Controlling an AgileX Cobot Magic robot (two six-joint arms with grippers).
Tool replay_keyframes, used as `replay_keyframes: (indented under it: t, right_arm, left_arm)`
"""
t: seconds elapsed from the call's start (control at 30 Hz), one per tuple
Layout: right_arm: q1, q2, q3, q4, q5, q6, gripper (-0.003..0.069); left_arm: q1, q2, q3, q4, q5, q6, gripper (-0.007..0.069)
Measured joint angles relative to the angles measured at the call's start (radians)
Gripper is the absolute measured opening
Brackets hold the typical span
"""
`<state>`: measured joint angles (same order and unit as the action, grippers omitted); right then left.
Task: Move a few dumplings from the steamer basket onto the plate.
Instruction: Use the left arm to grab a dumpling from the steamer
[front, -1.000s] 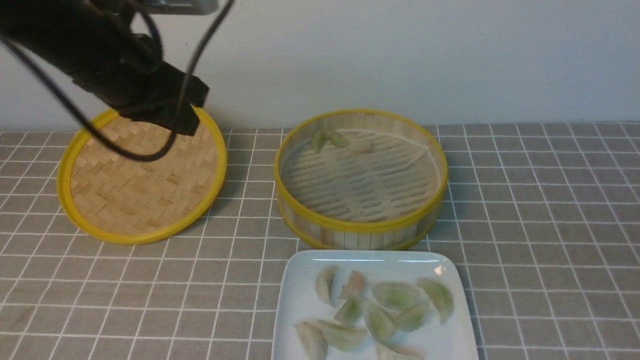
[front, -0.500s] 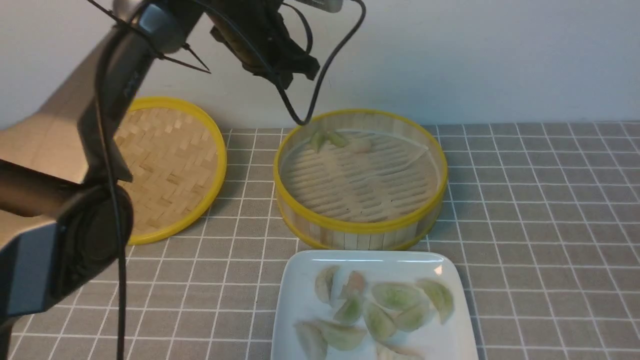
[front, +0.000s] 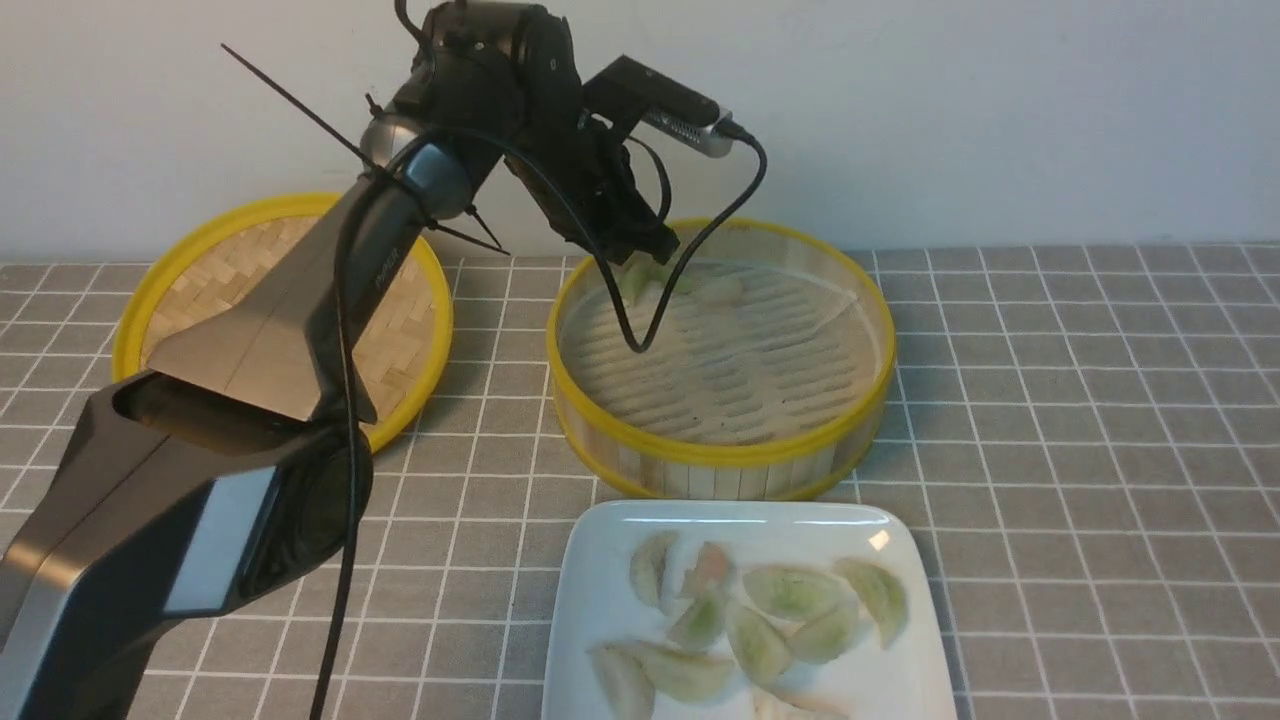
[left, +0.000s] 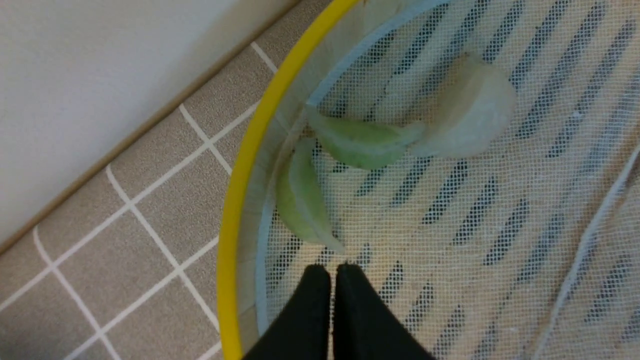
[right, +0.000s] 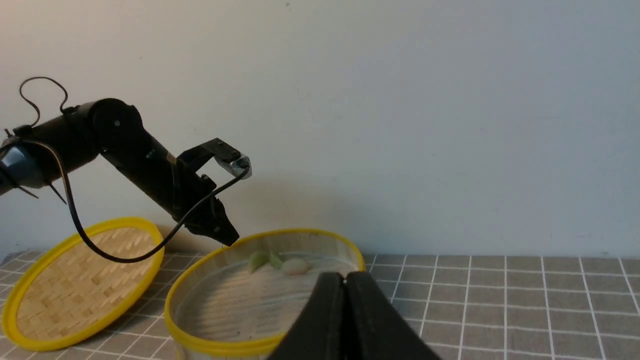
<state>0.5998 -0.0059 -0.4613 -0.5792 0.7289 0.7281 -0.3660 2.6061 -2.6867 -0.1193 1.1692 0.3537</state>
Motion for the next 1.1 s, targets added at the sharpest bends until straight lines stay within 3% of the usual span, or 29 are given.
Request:
replay_keyframes:
  t: [0.23, 0.4, 0.6, 0.77, 0.97, 1.1]
  right_arm:
    - [0.000, 0.000, 0.000, 0.021, 0.047, 0.000, -0.0015]
    - [0.000, 0.000, 0.000, 0.027, 0.067, -0.004, -0.0015]
    - [0.000, 0.000, 0.000, 0.031, 0.071, -0.004, -0.0015]
    - [0.000, 0.000, 0.000, 0.032, 0.074, -0.004, -0.0015]
    - [0.000, 0.000, 0.000, 0.032, 0.075, -0.005, -0.0015]
    - [0.000, 0.000, 0.000, 0.032, 0.075, -0.005, -0.0015]
  left_arm:
    - [0.000, 0.029, 0.000, -0.007, -0.029, 0.033, 0.0031]
    - [0.000, 0.056, -0.001, -0.009, -0.052, 0.036, 0.0123]
    - [-0.001, 0.103, -0.002, -0.018, -0.119, 0.039, 0.0293]
    - [-0.004, 0.117, -0.005, -0.022, -0.168, 0.039, 0.0379]
    - [-0.004, 0.133, -0.010, -0.021, -0.206, 0.039, 0.0393]
    - [-0.004, 0.137, -0.015, -0.011, -0.209, 0.051, 0.0307]
